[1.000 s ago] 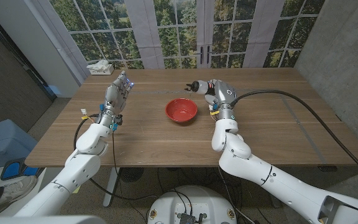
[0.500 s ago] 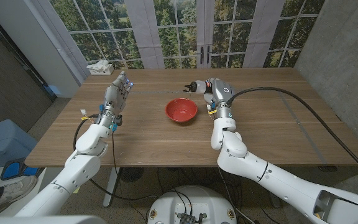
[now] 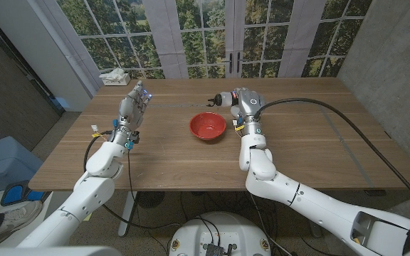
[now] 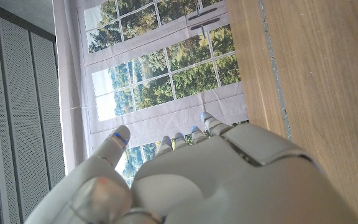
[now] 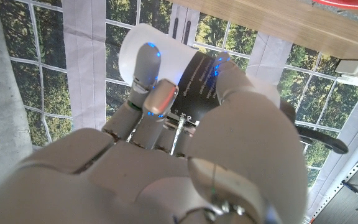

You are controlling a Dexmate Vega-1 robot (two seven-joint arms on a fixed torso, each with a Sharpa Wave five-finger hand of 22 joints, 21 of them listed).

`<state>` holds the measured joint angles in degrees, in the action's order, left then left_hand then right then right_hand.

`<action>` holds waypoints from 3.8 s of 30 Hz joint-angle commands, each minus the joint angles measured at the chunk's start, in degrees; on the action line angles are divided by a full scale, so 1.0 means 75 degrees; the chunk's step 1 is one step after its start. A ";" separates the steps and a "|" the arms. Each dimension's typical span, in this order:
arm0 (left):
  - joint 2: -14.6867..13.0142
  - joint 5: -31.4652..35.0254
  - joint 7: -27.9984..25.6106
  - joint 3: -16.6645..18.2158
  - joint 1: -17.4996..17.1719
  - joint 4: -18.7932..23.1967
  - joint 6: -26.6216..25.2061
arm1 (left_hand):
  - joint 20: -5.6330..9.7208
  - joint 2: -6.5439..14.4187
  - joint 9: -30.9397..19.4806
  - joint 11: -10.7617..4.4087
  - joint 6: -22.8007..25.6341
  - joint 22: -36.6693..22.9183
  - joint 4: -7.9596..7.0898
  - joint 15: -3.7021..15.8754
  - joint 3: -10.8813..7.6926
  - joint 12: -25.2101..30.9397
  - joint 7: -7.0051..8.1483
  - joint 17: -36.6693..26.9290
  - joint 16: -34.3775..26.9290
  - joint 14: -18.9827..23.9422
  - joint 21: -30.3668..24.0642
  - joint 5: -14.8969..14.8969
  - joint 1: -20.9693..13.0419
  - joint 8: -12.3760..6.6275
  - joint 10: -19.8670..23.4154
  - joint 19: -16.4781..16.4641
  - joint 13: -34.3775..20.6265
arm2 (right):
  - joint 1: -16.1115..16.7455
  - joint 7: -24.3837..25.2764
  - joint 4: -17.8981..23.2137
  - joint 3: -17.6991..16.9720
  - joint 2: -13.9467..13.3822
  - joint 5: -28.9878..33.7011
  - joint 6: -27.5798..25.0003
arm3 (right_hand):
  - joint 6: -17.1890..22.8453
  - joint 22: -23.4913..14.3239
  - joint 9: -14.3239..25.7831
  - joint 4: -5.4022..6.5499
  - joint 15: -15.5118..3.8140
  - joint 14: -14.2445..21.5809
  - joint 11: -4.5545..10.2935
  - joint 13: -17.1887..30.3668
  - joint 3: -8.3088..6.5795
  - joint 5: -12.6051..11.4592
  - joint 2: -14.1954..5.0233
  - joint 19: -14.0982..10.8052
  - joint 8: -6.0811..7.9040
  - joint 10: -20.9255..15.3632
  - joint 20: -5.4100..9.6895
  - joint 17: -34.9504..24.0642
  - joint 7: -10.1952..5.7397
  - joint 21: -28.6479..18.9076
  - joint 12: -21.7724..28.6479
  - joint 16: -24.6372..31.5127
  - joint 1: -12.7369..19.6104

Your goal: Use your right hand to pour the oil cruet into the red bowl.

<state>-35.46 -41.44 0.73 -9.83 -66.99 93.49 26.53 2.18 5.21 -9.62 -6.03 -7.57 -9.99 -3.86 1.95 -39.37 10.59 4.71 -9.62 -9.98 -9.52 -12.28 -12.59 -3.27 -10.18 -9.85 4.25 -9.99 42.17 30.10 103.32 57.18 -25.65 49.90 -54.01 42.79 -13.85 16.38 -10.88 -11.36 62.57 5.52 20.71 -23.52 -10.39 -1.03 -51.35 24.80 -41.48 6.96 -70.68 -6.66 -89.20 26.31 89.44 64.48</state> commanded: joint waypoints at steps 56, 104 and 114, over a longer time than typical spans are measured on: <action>0.0119 -0.0216 0.0258 -0.0031 0.0146 -0.0362 0.0066 | 0.0246 0.0514 -0.0021 0.0017 0.0005 -0.0017 0.0038 0.0684 -0.0043 0.0028 0.0041 -0.0019 -0.0020 -0.0547 0.0053 -0.0033 0.0079 -0.0033 -0.0413 -0.0054 -0.0018 | -0.1163 -0.3064 -0.2667 0.1410 0.0548 0.4742 -0.1093 | 0.0878 0.0055 -0.0032 0.0179 -0.0136 0.0010 0.0715 0.2994 -0.0471 -0.0051 -0.0892 0.0211 -0.0071 -0.0793 0.0735 -0.0017 -0.0434 0.0053 -0.0272 -0.0056 0.0685; 0.0160 -0.0272 0.0337 -0.0047 0.0226 -0.0521 0.0112 | 0.0256 0.0492 -0.0021 -0.0005 -0.0003 -0.0017 0.0121 0.0698 -0.0004 0.0018 0.0085 0.0005 -0.0006 -0.0570 0.0088 -0.0015 0.0042 -0.0029 -0.0439 -0.0060 -0.0017 | -0.0600 -0.4480 -0.1990 0.0297 0.0259 0.6289 0.0752 | 0.3451 0.0322 -0.0605 0.0108 -0.0144 0.0601 -0.0126 0.1954 -0.0317 0.0035 0.0507 -0.0277 0.0374 -0.3355 0.0791 0.0012 0.0597 0.0295 -0.0797 -0.0109 0.1766; 0.0175 -0.0302 0.0370 -0.0077 0.0306 -0.0583 0.0062 | 0.0260 0.0502 -0.0022 0.0002 0.0022 -0.0016 0.0165 0.0689 0.0011 0.0021 0.0082 0.0011 -0.0005 -0.0571 0.0093 -0.0007 0.0016 -0.0038 -0.0435 -0.0065 -0.0016 | -0.0475 -0.4213 -0.1622 0.0030 0.0190 0.5840 0.1185 | 0.3786 0.0417 -0.0747 0.0170 -0.0147 0.0851 -0.0320 0.1506 -0.0172 -0.0011 0.0693 -0.0448 0.0206 -0.3706 0.0784 0.0063 0.0728 0.0408 -0.1003 -0.0227 0.2047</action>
<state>-34.22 -43.59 3.45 -10.19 -65.16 89.47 27.45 1.85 5.21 -9.62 -6.03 -7.48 -9.99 -3.13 1.95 -39.13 10.59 5.23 -9.63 -9.98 -9.52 -11.61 -12.58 -3.27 -10.18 -9.85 3.96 -9.99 37.60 -2.97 88.19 59.60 -23.61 97.13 -48.94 56.96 -10.65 10.63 -10.55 -12.58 68.30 3.91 28.62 -24.31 -10.13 8.80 -54.15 26.48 -56.05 7.68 -70.14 -4.21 -86.22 18.96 87.83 74.31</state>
